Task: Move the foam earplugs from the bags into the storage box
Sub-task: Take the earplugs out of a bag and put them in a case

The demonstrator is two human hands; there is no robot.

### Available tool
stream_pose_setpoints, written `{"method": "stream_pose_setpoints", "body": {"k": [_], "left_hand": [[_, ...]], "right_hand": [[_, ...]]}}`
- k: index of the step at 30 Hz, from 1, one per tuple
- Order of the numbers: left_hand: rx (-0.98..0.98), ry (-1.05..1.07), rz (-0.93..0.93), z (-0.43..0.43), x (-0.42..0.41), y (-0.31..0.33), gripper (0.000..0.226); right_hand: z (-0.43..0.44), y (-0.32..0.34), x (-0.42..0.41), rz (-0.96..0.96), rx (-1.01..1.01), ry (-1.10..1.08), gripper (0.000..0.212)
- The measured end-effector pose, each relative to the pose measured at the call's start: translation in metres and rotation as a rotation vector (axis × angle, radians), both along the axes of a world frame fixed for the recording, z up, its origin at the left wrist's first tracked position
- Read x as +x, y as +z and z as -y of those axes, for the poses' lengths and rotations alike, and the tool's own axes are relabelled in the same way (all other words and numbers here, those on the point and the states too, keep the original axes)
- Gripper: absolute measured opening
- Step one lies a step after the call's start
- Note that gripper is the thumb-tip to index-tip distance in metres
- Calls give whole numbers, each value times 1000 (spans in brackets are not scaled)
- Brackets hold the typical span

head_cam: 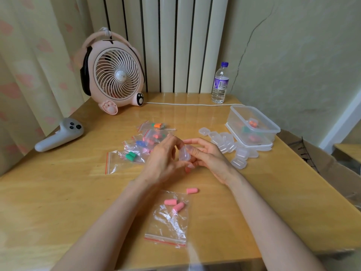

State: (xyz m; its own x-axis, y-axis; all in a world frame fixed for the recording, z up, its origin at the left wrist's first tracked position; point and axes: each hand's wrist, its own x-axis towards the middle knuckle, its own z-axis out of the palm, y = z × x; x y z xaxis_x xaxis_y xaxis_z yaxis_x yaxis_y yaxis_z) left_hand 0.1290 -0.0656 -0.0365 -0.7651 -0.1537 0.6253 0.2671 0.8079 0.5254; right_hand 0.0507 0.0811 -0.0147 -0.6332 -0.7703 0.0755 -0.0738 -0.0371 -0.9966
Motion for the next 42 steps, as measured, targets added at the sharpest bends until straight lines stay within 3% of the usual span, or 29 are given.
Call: {"method": "stream_pose_setpoints", "body": {"k": [4, 7, 10, 12, 16, 20, 25, 31, 36, 42], "left_hand": [[26, 37, 34, 3, -1, 0, 61], [81, 58, 61, 5, -1, -2, 50], [148, 124, 107, 9, -1, -2, 48], [165, 181, 145, 11, 0, -3, 48], [141, 262, 208, 9, 2, -1, 53], [170, 320, 183, 10, 3, 1, 52], [224, 394, 180, 14, 3, 0, 48], [211, 398, 177, 15, 2, -1, 48], [198, 390, 180, 15, 1, -2, 48], [228, 147, 214, 8, -1, -2, 48]], "right_hand": [[4, -9, -10, -274, 107, -249, 7], [4, -19, -18, -469, 284, -332, 8], [2, -20, -12, -628, 489, -234, 26], [4, -21, -8, -721, 566, -191, 25], [4, -20, -9, -618, 439, -148, 21], [-12, 2, -6, -281, 336, 203, 23], [-18, 9, 2, -290, 466, 505, 13], [-16, 9, 6, -397, 543, 540, 19], [-18, 10, 3, -437, 546, 465, 22], [-15, 16, -6, -328, 17, -109, 23]]}}
